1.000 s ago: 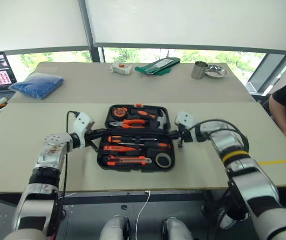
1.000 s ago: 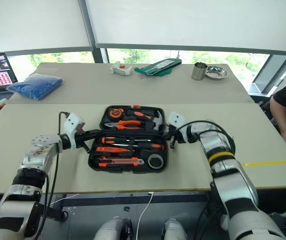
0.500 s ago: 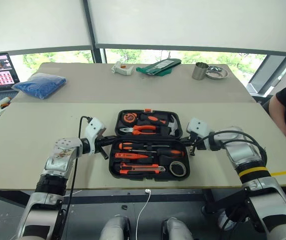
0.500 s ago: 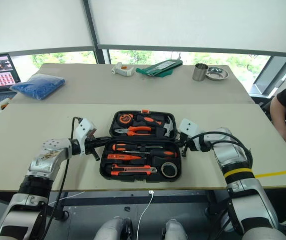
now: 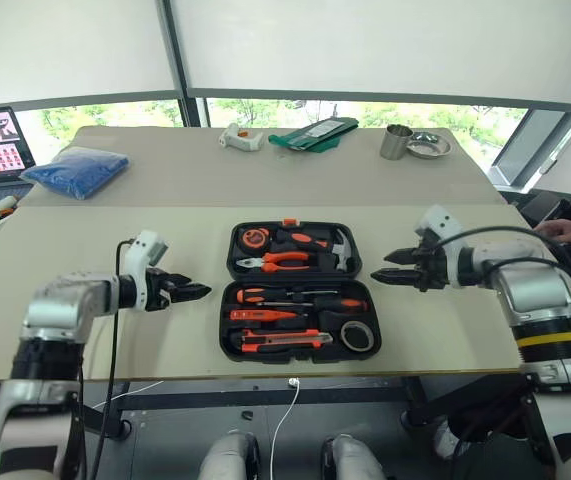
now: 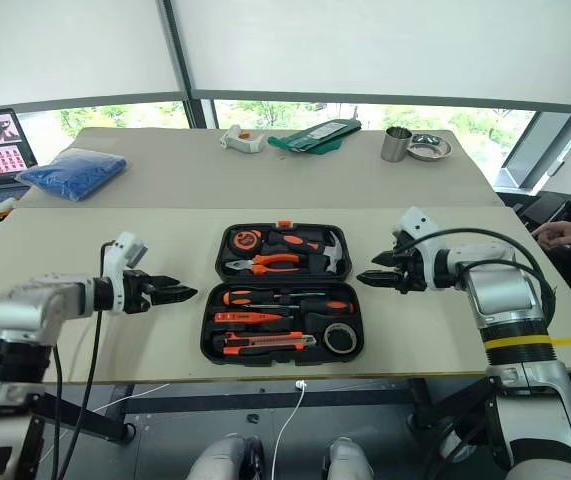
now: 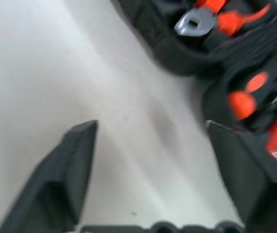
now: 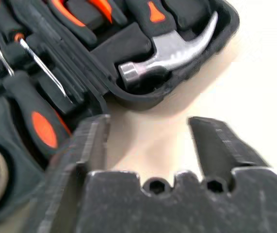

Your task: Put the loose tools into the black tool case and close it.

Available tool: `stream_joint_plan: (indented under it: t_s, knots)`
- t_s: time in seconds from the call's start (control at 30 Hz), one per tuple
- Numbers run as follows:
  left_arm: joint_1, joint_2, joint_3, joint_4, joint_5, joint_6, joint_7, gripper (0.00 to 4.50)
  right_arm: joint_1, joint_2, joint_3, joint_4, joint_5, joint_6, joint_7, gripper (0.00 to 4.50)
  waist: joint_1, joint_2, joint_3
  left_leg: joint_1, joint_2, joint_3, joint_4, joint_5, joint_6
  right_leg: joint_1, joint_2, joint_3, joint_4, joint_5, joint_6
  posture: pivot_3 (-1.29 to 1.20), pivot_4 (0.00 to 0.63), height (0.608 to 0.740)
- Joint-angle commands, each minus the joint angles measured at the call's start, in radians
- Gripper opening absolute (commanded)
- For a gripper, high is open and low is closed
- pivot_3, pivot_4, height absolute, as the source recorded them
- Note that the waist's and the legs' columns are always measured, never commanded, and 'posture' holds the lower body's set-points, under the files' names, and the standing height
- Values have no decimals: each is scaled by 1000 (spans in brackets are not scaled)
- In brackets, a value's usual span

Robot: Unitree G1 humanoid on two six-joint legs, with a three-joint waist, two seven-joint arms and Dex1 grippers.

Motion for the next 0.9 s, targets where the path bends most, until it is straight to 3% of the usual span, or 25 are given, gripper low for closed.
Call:
stream_joint_plan:
  t_s: [0.03,0.2,0.47,0.57,0.67,0.73,0.8,0.83,0.87,0.9]
  knots:
    - [-134,-67,40,80,-12,66,107,4500,-122,55,-29,13,53,211,-70,4392,-1,0,0,0,0,0,0,0,0,0,0,0,0,0,0,0,150,740]
    - [-246,-160,3,216,43,-7,204,4500,-232,122,4,203,26,223,-171,4392,-4,0,0,0,-2,0,0,1,1,0,1,0,1,4,4,0,150,740]
    - [-311,-192,-50,354,89,-66,219,4500,-319,185,22,434,7,150,-260,4392,-14,0,0,-2,-3,1,0,5,8,-1,1,0,1,6,0,0,150,740]
    - [-324,-202,-56,388,96,-82,218,4500,-348,204,1,504,5,120,-298,3710,-18,0,0,-2,-3,1,0,4,7,-1,1,0,1,6,0,0,150,740]
    - [-332,-209,-51,405,98,-97,224,4500,-364,215,-3,547,4,107,-317,2718,-18,0,0,-2,-3,1,0,2,3,-1,1,0,1,6,0,0,150,740]
    - [-335,-210,-47,415,96,-101,223,3943,-373,227,-12,581,4,97,-336,1898,-19,0,0,-2,-3,1,0,2,3,-1,1,0,1,6,-1,0,150,740]
    - [-335,-212,-43,422,95,-99,221,3483,-383,236,-24,612,9,92,-349,1385,-16,0,0,-2,-3,1,0,3,3,0,1,0,2,6,0,0,150,740]
    - [-332,-214,-38,424,90,-94,219,2883,-388,242,-35,629,13,91,-359,835,-15,0,0,-2,-3,1,0,3,3,0,1,0,1,6,0,0,150,740]
    - [-330,-217,-31,427,85,-90,220,2682,-393,247,-44,643,16,90,-366,653,-15,0,0,-2,-3,1,0,3,3,0,1,0,1,6,0,0,150,740]
    - [-329,-220,-26,429,82,-87,220,2172,-397,250,-51,654,16,88,-371,192,-15,0,0,-2,-3,1,0,2,3,0,1,0,1,7,0,0,150,740]
